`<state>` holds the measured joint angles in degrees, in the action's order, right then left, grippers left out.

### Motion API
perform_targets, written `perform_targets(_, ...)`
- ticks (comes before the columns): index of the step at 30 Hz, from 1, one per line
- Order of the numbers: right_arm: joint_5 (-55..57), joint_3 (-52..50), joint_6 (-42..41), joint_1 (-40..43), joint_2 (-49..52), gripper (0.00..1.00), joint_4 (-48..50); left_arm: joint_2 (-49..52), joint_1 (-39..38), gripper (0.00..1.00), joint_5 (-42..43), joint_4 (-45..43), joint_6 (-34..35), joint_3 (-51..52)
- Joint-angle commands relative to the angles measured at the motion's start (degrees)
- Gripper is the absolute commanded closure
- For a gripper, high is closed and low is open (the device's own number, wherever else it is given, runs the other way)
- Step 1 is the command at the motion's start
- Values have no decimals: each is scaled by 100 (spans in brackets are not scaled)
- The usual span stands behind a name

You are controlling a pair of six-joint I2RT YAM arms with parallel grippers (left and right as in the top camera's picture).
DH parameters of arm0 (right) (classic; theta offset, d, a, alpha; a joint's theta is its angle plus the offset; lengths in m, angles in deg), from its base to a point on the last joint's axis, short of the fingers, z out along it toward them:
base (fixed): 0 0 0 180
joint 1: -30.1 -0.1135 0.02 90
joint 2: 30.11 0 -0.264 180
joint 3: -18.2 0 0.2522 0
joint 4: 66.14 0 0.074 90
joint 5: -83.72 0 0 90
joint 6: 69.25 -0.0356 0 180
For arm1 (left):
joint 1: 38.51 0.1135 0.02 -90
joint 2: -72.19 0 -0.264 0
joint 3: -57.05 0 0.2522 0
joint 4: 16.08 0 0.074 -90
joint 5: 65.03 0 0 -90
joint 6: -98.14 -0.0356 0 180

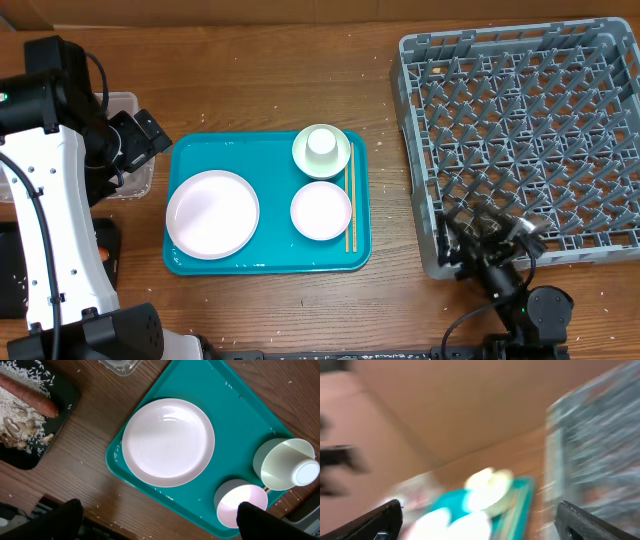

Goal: Sort waste into correct bins and load items into the dishwasher

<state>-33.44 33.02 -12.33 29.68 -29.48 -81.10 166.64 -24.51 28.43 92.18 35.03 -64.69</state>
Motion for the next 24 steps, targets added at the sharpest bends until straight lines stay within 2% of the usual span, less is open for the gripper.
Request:
perform_targets(1, -1620, -61, -2210, -24, -46, 0, 59, 7, 20, 0, 61, -11, 57, 35)
perform_targets(5, -1375, -59, -3224, -26, -46, 0, 337, 7, 20, 0, 61, -11, 57, 35)
perform_targets(9, -1545, 61, -3281, -24, -46, 0, 1639, 7, 20, 0, 61, -11, 57, 35)
perform_targets(12, -1296, 463, -3257, -24, -28, 0, 1502, 7, 20, 0, 61, -11, 57, 35)
perform_targets(14, -1137, 831, -3034, -20, 57, 0, 1174, 7, 20, 0, 61, -11, 55, 35)
perform_targets(17, -979, 1611, -2243, -20, 393, 0, 216, 7, 20, 0, 59, -11, 57, 35)
perform_targets(24, -522, 4000, 44, -26, 2223, 1, -2542, 7, 20, 0, 61, -11, 57, 35)
